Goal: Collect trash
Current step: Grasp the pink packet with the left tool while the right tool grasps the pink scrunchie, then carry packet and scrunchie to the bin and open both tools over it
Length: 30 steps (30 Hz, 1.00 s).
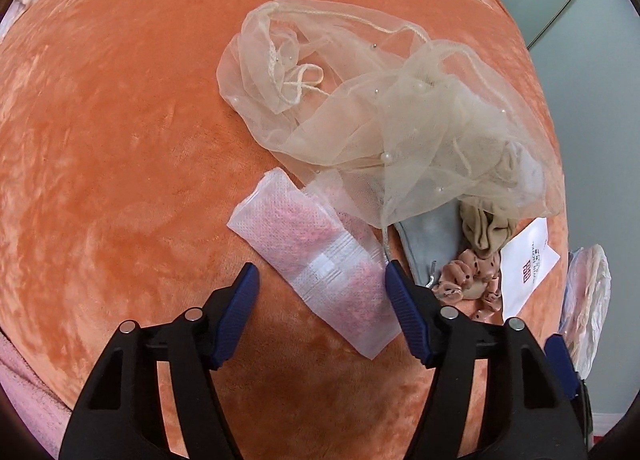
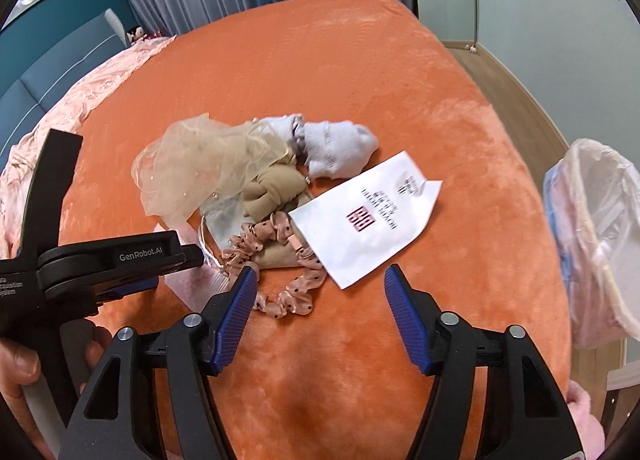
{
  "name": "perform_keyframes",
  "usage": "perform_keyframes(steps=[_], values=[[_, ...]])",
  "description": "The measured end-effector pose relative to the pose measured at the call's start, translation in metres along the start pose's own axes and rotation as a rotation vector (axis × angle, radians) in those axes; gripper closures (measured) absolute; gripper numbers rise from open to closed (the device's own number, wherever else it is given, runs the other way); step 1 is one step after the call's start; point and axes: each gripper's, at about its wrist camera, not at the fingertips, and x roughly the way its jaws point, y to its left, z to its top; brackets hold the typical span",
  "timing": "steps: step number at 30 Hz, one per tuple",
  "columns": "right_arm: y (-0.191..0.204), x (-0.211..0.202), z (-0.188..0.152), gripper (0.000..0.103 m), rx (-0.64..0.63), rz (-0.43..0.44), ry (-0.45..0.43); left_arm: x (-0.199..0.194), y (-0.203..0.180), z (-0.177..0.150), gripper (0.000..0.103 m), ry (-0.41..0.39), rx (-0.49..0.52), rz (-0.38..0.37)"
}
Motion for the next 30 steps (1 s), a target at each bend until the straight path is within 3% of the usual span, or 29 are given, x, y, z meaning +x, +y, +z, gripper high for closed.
perform_keyframes(steps=[5,8,11,15,24,30], values=[[0.003,0.027,-0.002,0.068,0.012,0.038,0.071,0.004,-0.005,0.005,0.060,-0.003,0.024,0.007],[0.006,0.040,-0.005,0.075,0.027,0.059,0.103,0.006,-0.008,0.006,0.068,-0.008,0.034,0.013],[0.007,0.052,-0.008,0.083,0.043,0.073,0.129,0.008,-0.013,0.008,0.085,-0.007,0.050,-0.001],[0.008,0.049,-0.008,0.093,0.051,0.094,0.129,0.004,-0.014,0.008,0.091,-0.010,0.062,-0.012],[-0.003,-0.019,0.020,0.094,0.089,0.175,-0.027,-0.047,-0.042,0.000,0.093,-0.111,0.138,-0.059],[-0.019,-0.085,0.043,0.094,0.091,0.197,-0.183,-0.097,-0.082,-0.007,0.094,-0.197,0.217,-0.139]])
